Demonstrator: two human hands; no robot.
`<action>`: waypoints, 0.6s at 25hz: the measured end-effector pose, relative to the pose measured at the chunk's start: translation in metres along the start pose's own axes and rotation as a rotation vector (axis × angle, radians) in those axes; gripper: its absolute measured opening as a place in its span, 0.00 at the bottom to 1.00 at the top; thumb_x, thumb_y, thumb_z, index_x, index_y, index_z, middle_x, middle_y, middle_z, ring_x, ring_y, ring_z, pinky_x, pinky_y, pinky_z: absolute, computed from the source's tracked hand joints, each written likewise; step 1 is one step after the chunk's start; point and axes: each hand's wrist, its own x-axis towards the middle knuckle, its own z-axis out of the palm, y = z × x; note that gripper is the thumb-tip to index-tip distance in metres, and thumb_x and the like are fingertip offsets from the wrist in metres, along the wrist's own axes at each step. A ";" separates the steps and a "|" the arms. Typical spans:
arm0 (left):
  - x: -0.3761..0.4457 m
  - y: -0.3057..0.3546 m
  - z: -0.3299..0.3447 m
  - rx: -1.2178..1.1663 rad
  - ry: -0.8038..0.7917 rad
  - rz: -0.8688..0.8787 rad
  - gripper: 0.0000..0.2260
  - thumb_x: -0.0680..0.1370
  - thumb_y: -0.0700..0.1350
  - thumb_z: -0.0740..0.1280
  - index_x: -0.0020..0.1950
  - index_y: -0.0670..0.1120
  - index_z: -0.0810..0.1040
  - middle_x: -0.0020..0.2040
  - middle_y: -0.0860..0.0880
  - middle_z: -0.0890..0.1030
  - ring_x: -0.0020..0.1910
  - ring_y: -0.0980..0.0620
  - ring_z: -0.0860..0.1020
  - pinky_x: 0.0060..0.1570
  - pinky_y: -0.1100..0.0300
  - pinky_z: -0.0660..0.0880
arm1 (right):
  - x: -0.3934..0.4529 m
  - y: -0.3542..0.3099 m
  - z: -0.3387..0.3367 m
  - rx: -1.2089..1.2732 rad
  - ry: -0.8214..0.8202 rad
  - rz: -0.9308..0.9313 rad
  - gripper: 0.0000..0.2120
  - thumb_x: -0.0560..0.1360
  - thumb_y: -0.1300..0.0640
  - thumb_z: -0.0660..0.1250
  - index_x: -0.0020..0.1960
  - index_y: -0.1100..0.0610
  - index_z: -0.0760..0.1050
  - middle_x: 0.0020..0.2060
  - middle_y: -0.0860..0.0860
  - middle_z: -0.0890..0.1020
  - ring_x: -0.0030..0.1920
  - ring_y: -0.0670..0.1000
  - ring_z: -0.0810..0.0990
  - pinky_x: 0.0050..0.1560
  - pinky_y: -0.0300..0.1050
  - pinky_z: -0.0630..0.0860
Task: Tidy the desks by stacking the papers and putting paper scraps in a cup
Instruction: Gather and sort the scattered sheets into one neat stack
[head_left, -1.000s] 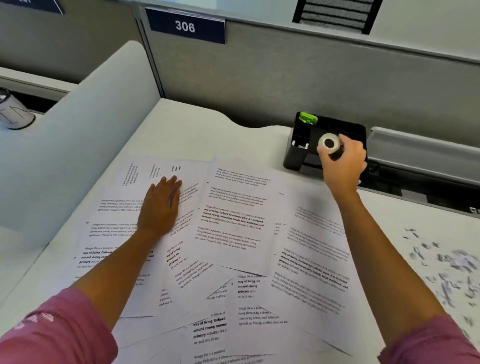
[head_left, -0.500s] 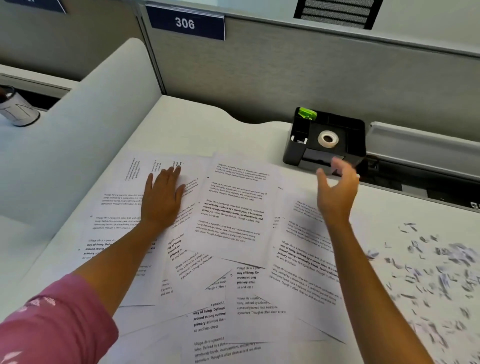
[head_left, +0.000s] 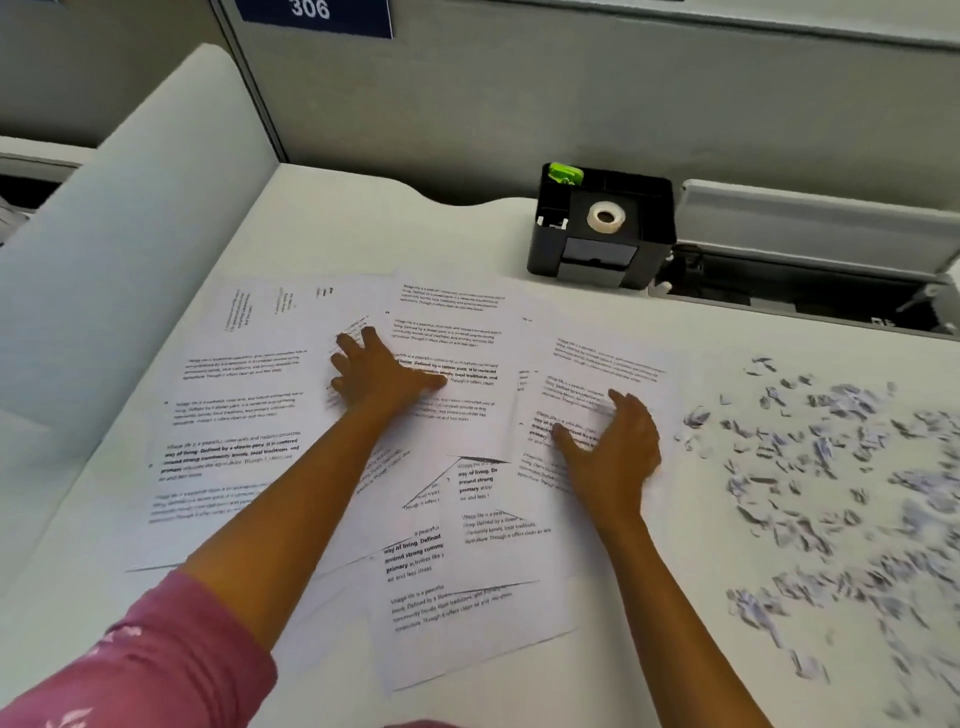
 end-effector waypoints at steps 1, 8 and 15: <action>0.001 0.002 -0.002 0.006 -0.044 -0.032 0.58 0.59 0.64 0.80 0.78 0.45 0.51 0.78 0.40 0.50 0.76 0.36 0.53 0.71 0.38 0.59 | -0.005 0.006 -0.007 -0.018 0.030 0.063 0.42 0.67 0.41 0.76 0.74 0.54 0.63 0.73 0.55 0.65 0.74 0.58 0.61 0.72 0.62 0.58; 0.004 0.010 -0.010 -0.026 -0.132 -0.109 0.66 0.59 0.60 0.82 0.79 0.41 0.39 0.79 0.36 0.48 0.78 0.36 0.52 0.73 0.40 0.57 | -0.021 0.029 -0.043 -0.139 0.041 0.332 0.55 0.59 0.34 0.79 0.74 0.58 0.58 0.68 0.58 0.65 0.68 0.62 0.64 0.64 0.60 0.66; -0.008 0.019 -0.014 0.099 -0.100 -0.169 0.55 0.58 0.63 0.80 0.75 0.40 0.58 0.76 0.38 0.57 0.76 0.38 0.55 0.71 0.43 0.58 | -0.014 0.025 -0.059 -0.002 -0.019 0.371 0.53 0.58 0.46 0.84 0.71 0.61 0.58 0.66 0.60 0.68 0.64 0.64 0.72 0.57 0.55 0.74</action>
